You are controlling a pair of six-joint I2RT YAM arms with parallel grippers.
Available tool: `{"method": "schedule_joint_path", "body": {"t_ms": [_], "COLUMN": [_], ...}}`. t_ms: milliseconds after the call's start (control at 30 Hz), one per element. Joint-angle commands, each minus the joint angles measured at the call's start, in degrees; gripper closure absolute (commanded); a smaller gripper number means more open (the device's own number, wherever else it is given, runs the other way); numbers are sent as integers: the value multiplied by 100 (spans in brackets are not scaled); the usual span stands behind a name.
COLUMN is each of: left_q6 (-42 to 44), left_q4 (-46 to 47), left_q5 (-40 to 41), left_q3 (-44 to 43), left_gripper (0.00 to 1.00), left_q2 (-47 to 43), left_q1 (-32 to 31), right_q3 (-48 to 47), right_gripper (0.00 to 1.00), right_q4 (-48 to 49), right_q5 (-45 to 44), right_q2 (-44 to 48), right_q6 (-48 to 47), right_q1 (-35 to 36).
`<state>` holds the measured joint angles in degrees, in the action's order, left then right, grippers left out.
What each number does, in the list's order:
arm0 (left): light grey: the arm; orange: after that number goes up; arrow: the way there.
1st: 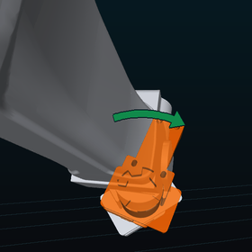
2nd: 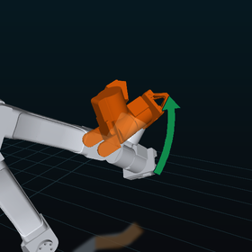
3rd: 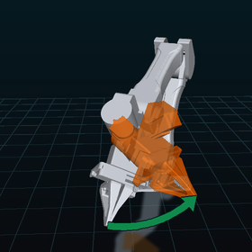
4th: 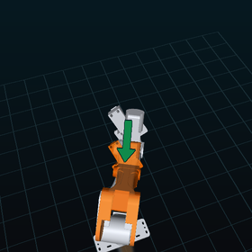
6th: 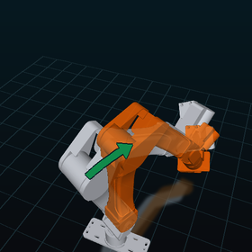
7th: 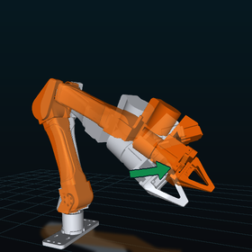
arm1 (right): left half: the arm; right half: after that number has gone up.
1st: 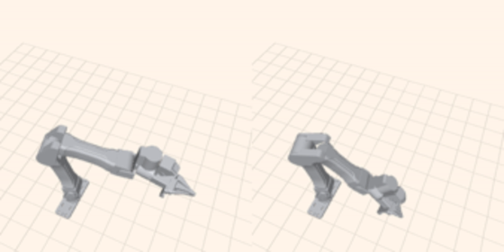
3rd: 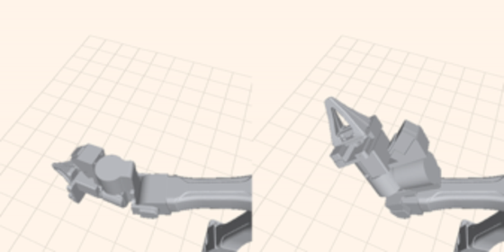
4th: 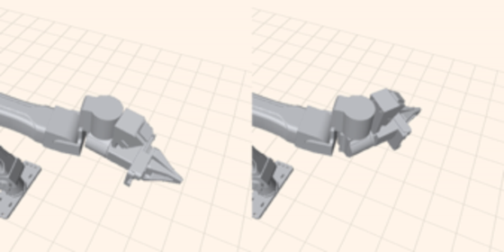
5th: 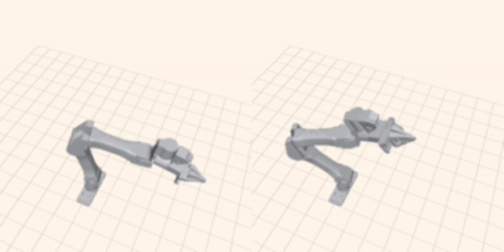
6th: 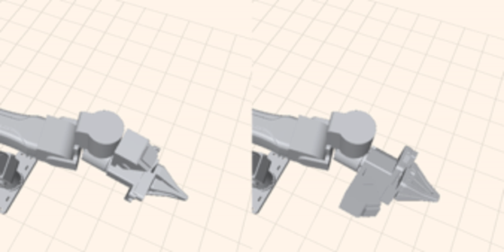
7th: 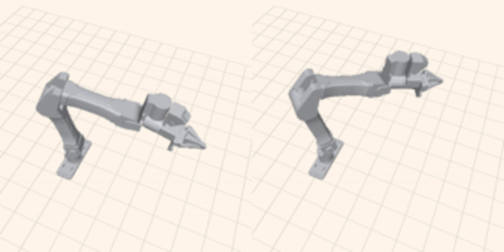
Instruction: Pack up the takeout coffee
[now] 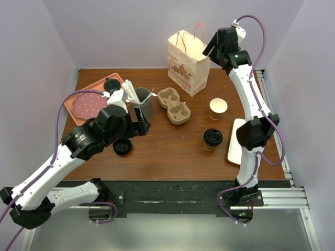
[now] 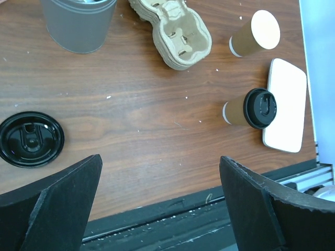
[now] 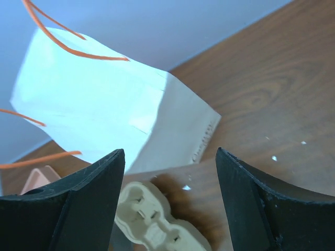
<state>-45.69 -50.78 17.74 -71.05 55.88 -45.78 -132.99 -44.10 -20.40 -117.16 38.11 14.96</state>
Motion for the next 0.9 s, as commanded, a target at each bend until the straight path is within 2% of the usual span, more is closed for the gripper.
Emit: {"method": "schedule_joint_path", "body": {"t_ms": [0, 400, 433, 533, 567, 667, 700, 800, 867], "left_q6": [-387, -581, -581, -564, -555, -537, -520, -414, -274], "left_q4": [51, -186, -186, -160, -151, -116, -98, -28, -10], "left_q5": [-7, -25, -16, 10, 10, 11, -7, -33, -42], "left_q3": [3, -94, -94, -85, -85, -76, -67, -93, -172], "left_gripper": [0, 0, 0, 1, 1, 1, 1, 1, 0], "left_q2": [-147, 11, 11, -24, -16, 20, 37, 99, 177], "left_q1": [-1, -1, -1, 8, -1, 8, 8, -1, -1], "right_q3": [-139, -227, -254, -429, -482, -526, -518, -552, -631], "right_gripper": [26, 32, 35, 56, 67, 82, 90, 100, 100], "right_q4": [683, 533, 568, 569, 543, 621, 665, 841, 982], "right_q5": [458, 282, 309, 335, 327, 361, 362, 432, 537], "right_q2": [-174, -614, -684, -781, -808, -738, -712, -554, -431], "right_q6": [109, 294, 302, 276, 276, 197, 162, 92, 74], "right_q1": [7, 7, 7, 7, -2, -2, -2, -19, -37]}}
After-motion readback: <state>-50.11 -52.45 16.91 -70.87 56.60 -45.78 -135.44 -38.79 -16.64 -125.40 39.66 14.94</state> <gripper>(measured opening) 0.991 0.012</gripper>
